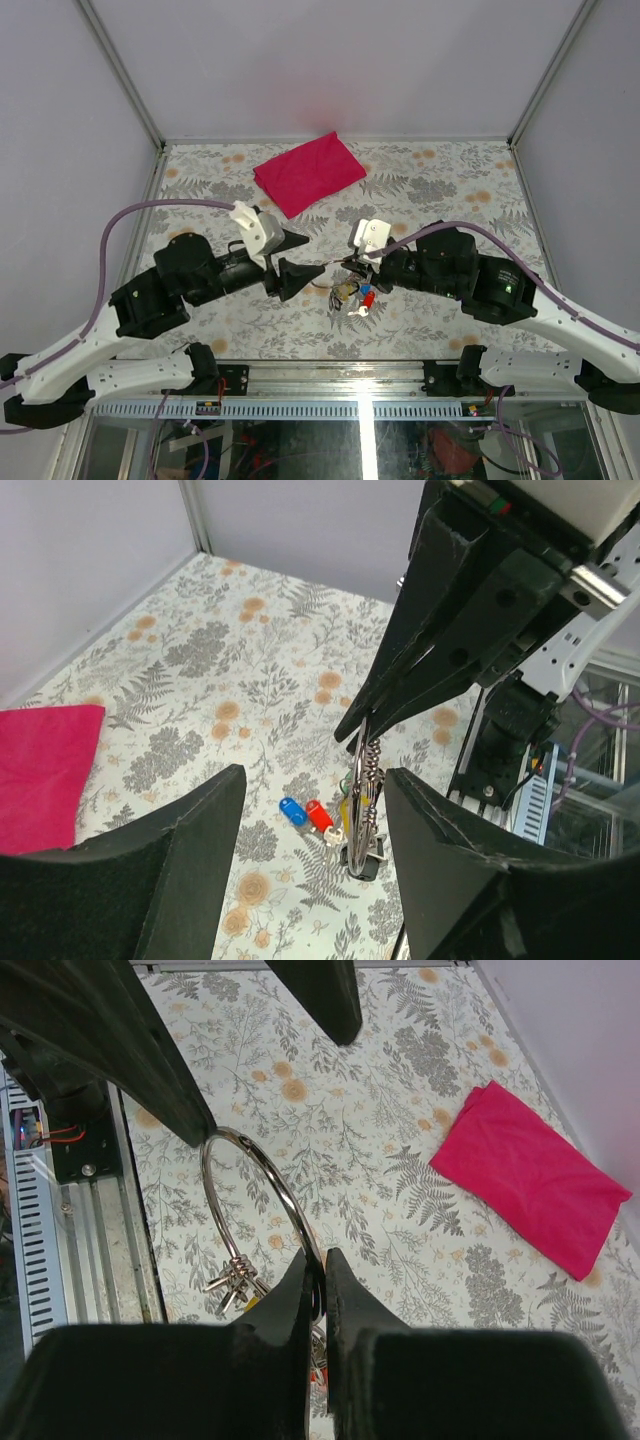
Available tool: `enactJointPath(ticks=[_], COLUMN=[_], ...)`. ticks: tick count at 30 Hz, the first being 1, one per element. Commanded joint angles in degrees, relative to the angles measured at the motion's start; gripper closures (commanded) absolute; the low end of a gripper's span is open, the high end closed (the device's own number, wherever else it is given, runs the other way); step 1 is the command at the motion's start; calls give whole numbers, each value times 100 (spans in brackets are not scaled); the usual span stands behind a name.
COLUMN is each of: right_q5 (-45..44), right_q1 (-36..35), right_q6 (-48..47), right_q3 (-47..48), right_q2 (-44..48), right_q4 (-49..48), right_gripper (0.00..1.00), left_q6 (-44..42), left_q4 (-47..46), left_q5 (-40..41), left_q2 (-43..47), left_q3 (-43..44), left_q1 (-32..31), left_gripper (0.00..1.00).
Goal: Put the keys on the keyring
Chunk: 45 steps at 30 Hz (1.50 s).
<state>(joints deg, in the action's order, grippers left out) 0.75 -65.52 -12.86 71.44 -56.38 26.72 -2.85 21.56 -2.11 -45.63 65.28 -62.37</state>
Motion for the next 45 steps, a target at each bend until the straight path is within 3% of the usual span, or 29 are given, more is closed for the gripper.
enactJointPath(ticks=[1, 9, 13, 20, 23, 26, 35, 45], right_q5=[186, 507, 578, 619, 626, 638, 510, 113], right_q1=[3, 3, 0, 2, -3, 2, 2, 2], right_q6=[-347, -385, -369, -338, -302, -222, 135, 279], right_q3=[299, 252, 237, 232, 222, 192, -238, -1274], right_q2=[-30, -58, -42, -15, 10, 59, 570, 1474], right_q4=[-352, -484, -493, -533, -564, -601, -986, -1392], right_gripper=[100, 100, 100, 100, 100, 98, 66, 63], left_q6=[-321, -453, -513, -606, -622, -605, -598, -519], left_q4=[496, 631, 735, 791, 818, 809, 819, 719], left_q5=[-239, -300, -316, -346, -357, -326, -378, -408], left_q2=[-265, -618, -750, -875, -877, -820, -657, -195], left_q3=[350, 541, 600, 653, 657, 630, 640, 546], left_q1=[-23, -23, -21, -20, -19, -24, -20, -14], left_gripper=[41, 43, 49, 75, 99, 100, 100, 100])
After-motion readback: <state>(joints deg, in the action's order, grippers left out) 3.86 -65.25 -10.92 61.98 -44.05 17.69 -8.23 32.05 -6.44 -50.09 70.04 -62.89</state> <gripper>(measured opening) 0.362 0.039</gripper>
